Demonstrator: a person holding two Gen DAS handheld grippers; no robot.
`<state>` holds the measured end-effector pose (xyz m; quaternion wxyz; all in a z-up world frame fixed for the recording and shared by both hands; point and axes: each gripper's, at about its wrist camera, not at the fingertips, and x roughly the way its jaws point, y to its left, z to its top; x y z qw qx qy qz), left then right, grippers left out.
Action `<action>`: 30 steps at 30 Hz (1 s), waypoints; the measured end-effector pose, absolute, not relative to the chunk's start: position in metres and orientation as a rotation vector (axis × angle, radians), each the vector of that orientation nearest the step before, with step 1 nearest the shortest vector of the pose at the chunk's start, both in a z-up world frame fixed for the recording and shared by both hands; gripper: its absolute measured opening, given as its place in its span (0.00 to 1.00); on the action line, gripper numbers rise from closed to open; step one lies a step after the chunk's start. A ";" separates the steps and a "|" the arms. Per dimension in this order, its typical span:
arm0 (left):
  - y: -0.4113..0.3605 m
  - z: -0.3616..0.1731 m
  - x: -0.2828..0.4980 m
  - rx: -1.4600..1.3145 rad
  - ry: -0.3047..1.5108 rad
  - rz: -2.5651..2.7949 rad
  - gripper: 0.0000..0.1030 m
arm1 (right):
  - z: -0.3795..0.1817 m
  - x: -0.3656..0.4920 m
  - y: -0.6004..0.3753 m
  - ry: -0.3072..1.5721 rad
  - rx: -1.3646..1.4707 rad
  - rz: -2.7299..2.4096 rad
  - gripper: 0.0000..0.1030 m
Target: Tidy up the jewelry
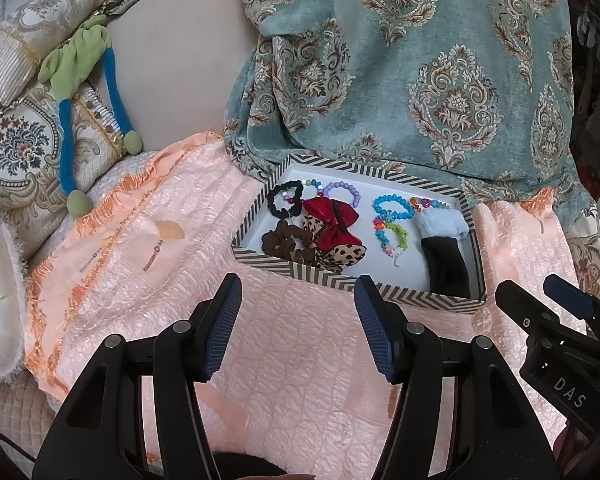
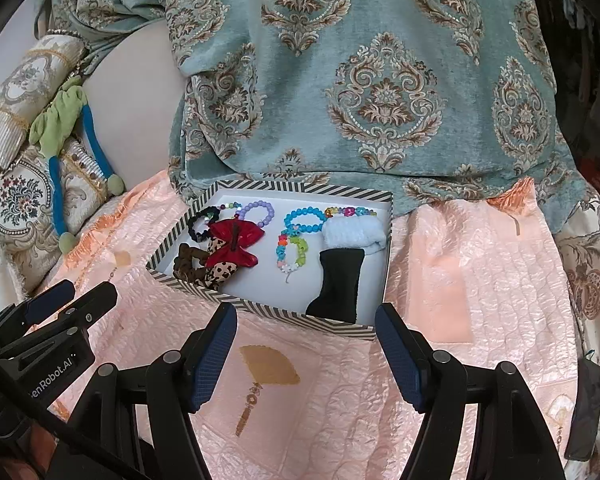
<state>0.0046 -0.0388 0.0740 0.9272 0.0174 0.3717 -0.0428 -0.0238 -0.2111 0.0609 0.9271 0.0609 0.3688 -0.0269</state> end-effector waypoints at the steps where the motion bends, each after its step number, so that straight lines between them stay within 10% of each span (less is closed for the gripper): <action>1: -0.039 0.074 0.005 0.036 0.762 -0.088 0.57 | 0.061 -0.024 -0.211 0.757 0.125 -0.055 0.67; 30: -0.041 0.074 0.001 0.037 0.757 -0.086 0.57 | 0.060 -0.025 -0.210 0.760 0.121 -0.050 0.68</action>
